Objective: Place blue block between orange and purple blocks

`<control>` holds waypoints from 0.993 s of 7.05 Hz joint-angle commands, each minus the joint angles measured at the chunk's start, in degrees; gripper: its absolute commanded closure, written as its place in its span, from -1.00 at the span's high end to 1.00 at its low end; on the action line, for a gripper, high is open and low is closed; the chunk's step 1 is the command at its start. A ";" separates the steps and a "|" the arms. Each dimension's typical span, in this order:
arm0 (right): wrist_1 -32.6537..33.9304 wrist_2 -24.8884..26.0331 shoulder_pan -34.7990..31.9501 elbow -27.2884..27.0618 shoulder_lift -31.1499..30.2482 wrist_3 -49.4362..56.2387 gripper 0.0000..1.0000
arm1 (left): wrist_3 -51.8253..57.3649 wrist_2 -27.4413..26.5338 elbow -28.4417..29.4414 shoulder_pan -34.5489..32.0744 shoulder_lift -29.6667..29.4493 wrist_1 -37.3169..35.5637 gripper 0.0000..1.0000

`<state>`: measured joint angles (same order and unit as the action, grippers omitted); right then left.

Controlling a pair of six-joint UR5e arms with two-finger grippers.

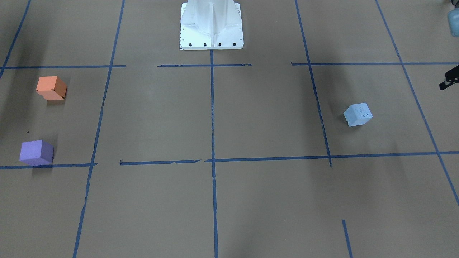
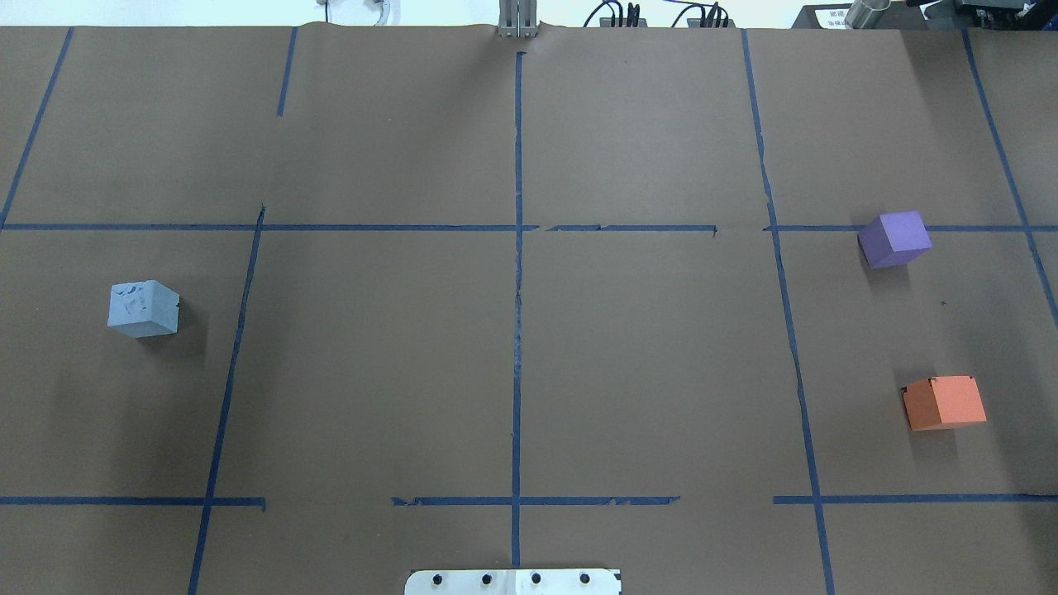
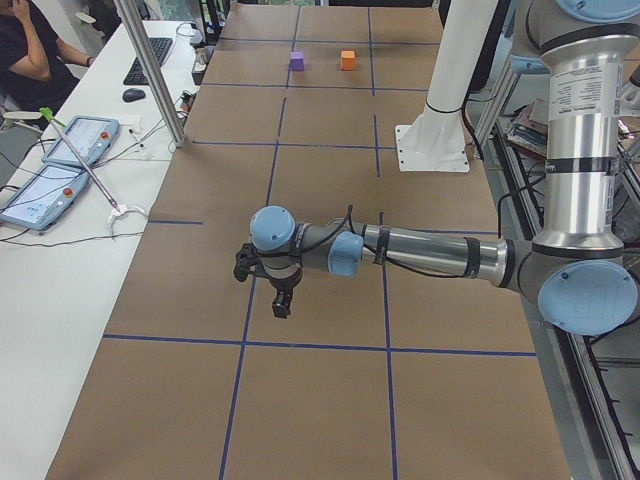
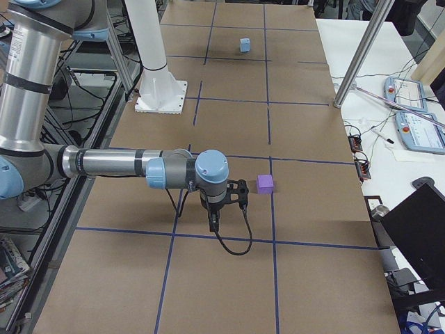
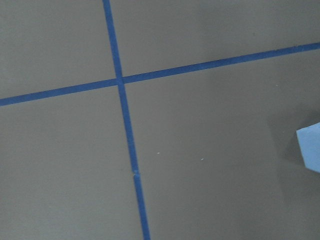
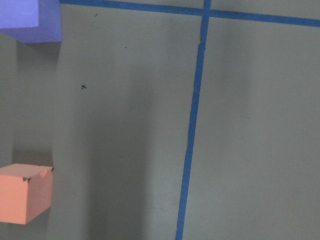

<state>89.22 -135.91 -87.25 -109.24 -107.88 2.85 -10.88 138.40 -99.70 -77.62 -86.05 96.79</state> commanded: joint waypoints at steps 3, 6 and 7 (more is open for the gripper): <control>-0.97 0.30 0.68 -0.28 0.12 0.14 1.00 | -38.52 -6.42 -0.58 19.65 -2.79 14.81 1.00; -1.24 0.12 0.68 0.78 0.12 -0.39 1.00 | -44.92 -10.67 1.08 26.46 -5.26 18.70 1.00; -1.24 0.12 0.68 0.87 0.12 -0.39 1.00 | -44.75 -10.87 1.61 26.64 -5.79 18.52 1.00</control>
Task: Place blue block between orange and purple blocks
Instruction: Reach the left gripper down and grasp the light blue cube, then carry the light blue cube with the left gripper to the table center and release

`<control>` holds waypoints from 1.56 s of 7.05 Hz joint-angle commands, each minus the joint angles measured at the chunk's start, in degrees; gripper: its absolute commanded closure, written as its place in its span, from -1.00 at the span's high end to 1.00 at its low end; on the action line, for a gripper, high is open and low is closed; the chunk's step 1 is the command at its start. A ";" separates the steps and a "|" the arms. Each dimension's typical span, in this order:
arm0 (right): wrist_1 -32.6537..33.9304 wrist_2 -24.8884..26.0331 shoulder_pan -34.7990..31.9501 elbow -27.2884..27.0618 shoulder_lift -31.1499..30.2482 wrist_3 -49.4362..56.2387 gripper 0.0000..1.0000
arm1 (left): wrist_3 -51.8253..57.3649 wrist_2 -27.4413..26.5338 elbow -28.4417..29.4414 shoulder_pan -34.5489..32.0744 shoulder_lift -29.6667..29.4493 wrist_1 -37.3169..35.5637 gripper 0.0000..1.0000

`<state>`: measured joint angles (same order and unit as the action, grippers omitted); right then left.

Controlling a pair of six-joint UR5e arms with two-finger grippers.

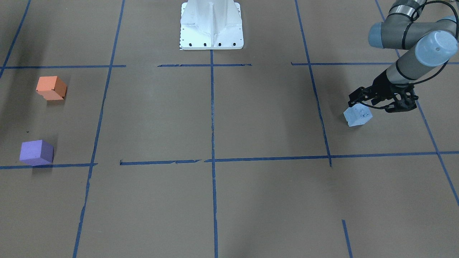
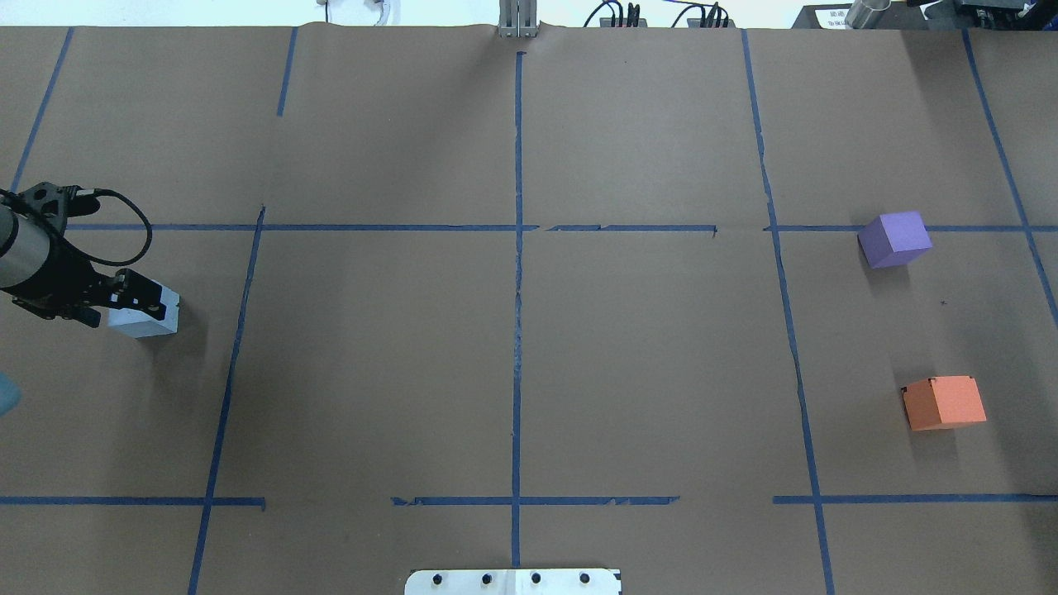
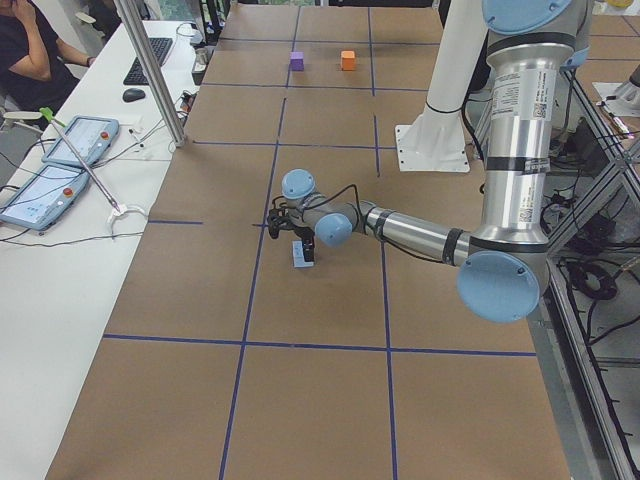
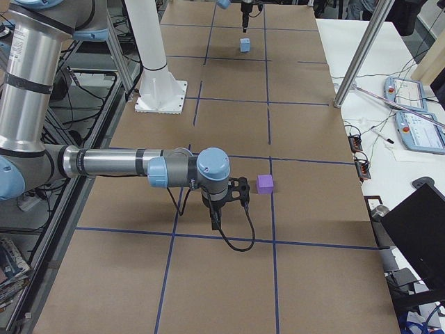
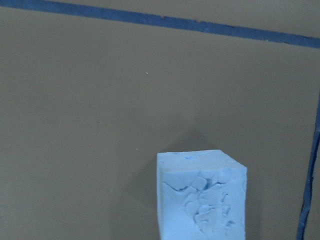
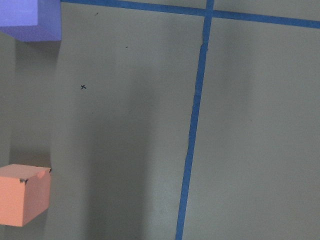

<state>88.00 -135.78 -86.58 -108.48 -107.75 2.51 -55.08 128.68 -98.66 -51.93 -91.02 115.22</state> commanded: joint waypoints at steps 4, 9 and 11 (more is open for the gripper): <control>-0.02 -0.10 0.01 0.03 0.00 0.21 1.00 | -0.02 -5.54 7.85 0.95 -6.36 0.18 1.00; -0.11 -0.19 0.01 -0.06 0.00 0.39 1.00 | -0.90 -5.54 4.63 0.95 -10.29 -0.25 -0.93; -0.11 -0.19 0.01 -0.15 0.08 0.48 1.00 | -0.90 -5.28 4.00 1.38 -18.01 -1.74 -0.93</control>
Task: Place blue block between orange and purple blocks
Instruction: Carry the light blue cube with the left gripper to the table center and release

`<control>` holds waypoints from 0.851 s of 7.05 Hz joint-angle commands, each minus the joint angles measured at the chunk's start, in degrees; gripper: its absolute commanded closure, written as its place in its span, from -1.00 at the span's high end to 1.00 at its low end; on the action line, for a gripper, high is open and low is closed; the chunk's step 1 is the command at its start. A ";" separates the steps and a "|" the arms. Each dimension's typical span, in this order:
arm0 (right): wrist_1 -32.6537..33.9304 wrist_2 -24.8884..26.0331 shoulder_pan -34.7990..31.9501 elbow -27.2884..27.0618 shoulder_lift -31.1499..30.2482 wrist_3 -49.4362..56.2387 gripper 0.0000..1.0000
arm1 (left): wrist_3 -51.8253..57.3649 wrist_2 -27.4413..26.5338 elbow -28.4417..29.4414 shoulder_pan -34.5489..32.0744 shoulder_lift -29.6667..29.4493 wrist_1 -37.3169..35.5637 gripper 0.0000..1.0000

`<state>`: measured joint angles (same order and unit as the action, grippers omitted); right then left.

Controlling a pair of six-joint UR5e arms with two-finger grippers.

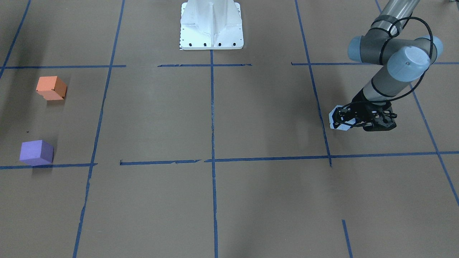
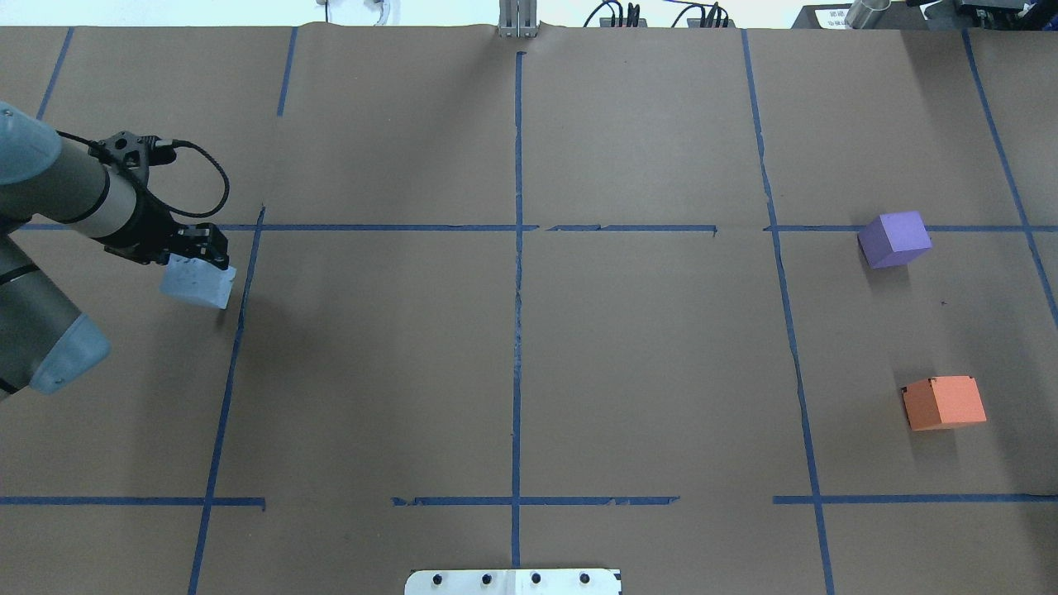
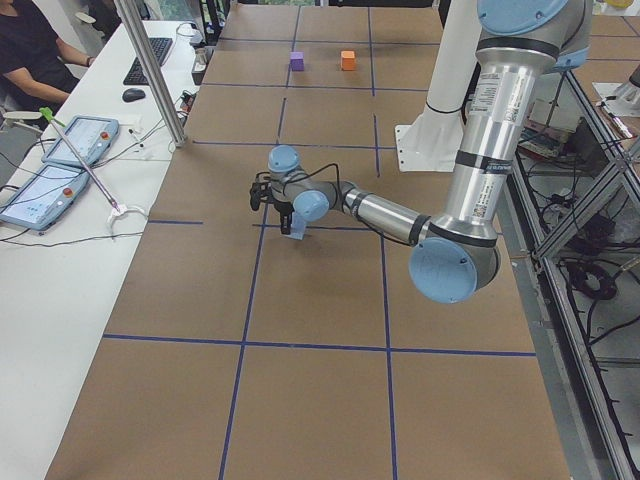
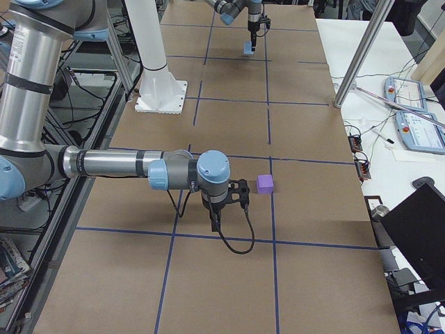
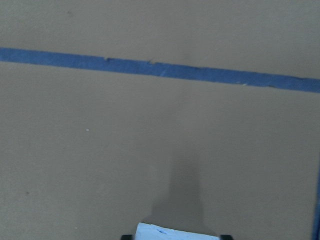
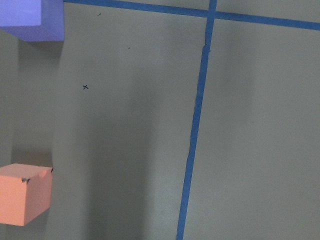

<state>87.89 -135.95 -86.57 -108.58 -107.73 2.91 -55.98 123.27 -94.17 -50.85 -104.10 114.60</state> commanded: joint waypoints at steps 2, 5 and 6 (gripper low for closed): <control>-1.58 0.07 0.00 0.04 -0.03 -0.18 1.00 | -0.09 -0.13 0.04 6.35 -14.94 -9.35 -0.93; -1.59 -0.10 0.00 0.04 -0.03 -0.45 1.00 | -4.54 -5.91 6.42 13.74 -27.17 -14.40 -0.92; -1.85 -0.19 0.00 -0.05 -0.03 -0.54 1.00 | -6.23 -8.37 12.89 14.81 -33.47 -14.49 -0.91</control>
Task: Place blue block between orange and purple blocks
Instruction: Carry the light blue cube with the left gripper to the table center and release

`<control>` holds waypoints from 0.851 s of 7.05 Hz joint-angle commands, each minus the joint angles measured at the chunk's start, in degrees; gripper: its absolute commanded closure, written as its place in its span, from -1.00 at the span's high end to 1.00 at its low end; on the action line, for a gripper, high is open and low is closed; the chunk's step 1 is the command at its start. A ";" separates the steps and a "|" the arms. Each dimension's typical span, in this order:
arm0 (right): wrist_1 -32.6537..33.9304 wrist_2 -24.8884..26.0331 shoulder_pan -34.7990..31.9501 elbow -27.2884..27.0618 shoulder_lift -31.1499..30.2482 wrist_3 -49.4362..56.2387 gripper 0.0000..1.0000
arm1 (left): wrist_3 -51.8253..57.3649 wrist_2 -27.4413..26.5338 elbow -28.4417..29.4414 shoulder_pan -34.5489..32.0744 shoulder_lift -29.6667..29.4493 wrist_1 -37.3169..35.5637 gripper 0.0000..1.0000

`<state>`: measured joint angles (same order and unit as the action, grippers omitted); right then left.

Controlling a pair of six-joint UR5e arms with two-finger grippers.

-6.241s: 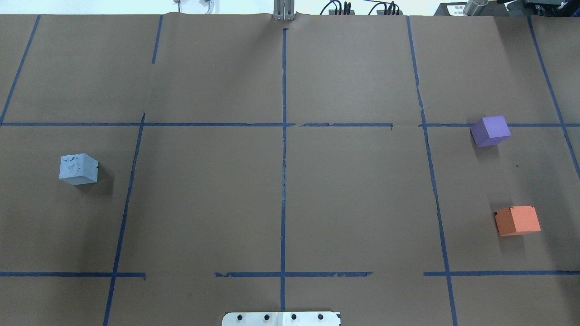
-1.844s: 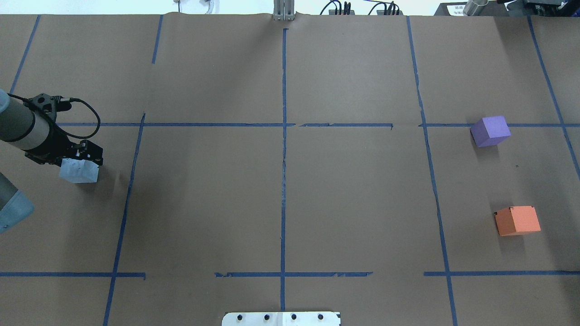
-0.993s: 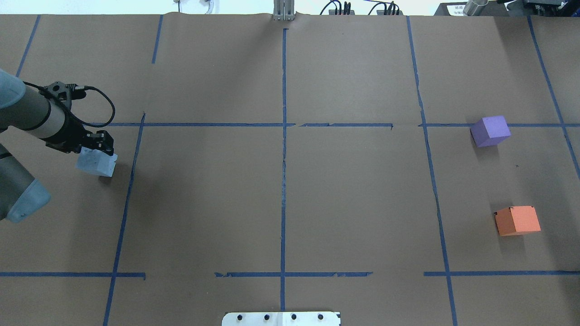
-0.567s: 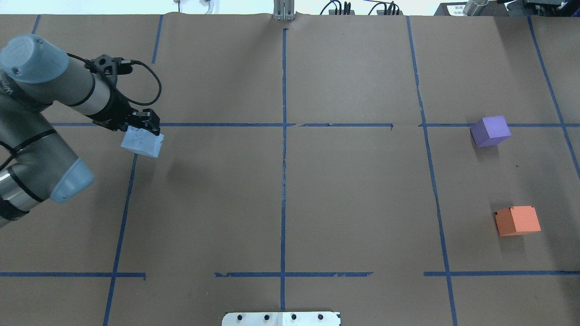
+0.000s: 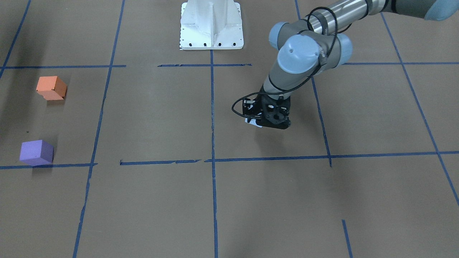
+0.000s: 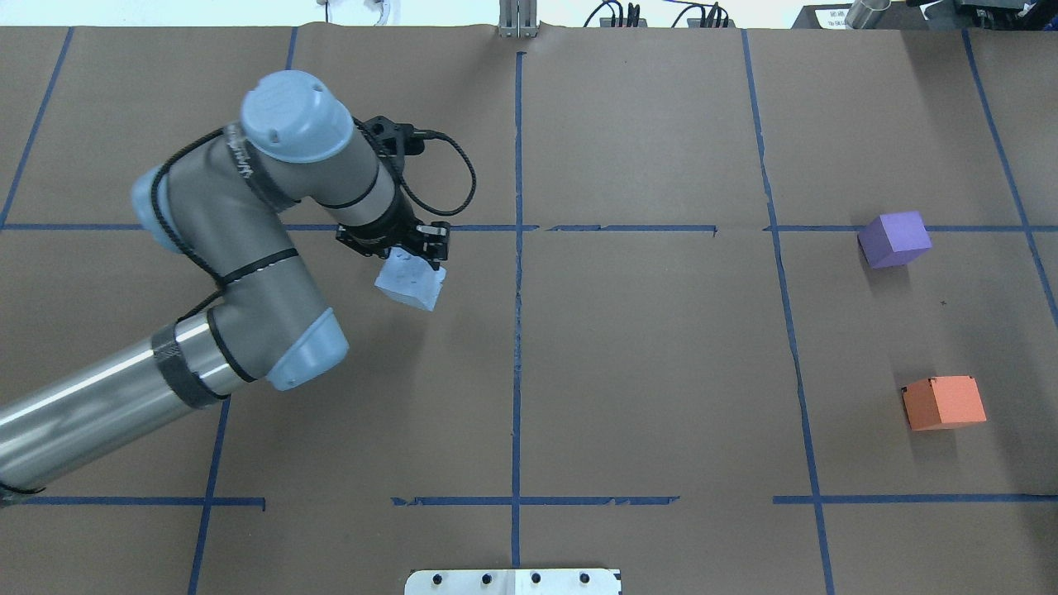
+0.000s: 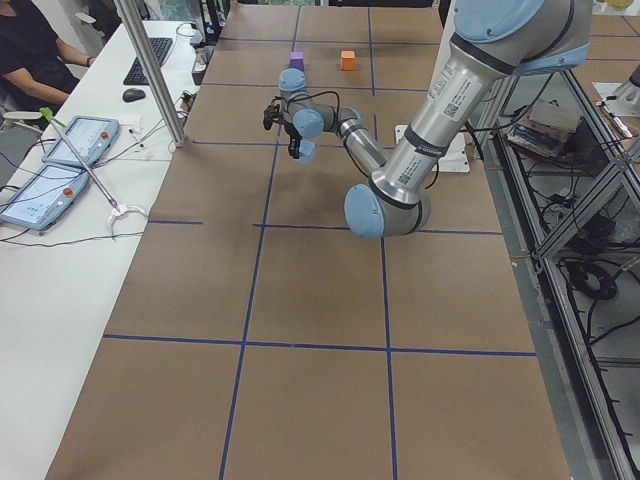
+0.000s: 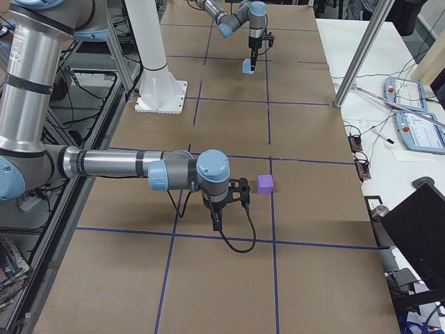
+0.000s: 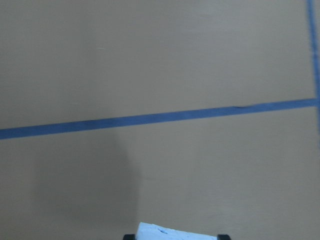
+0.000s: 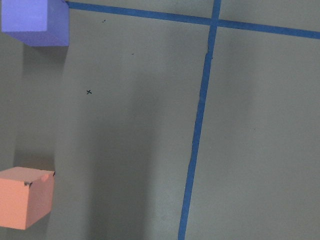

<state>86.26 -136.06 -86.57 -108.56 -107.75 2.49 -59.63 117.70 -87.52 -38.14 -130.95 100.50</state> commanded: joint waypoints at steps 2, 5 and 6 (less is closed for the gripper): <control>-0.74 -0.08 0.00 0.02 0.00 -0.29 1.00 | -4.26 -6.94 10.86 5.34 -10.19 -0.65 -0.83; -0.83 -0.69 0.00 0.02 0.00 -0.37 1.00 | -5.40 -8.98 19.66 7.02 -15.74 -0.65 0.00; -0.92 -0.69 0.00 0.02 0.00 -0.29 1.00 | -5.58 -9.59 19.67 7.11 -15.74 -0.65 0.26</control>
<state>85.44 -136.67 -86.57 -108.54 -107.75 2.16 -64.86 108.77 -68.77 -31.37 -146.19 99.85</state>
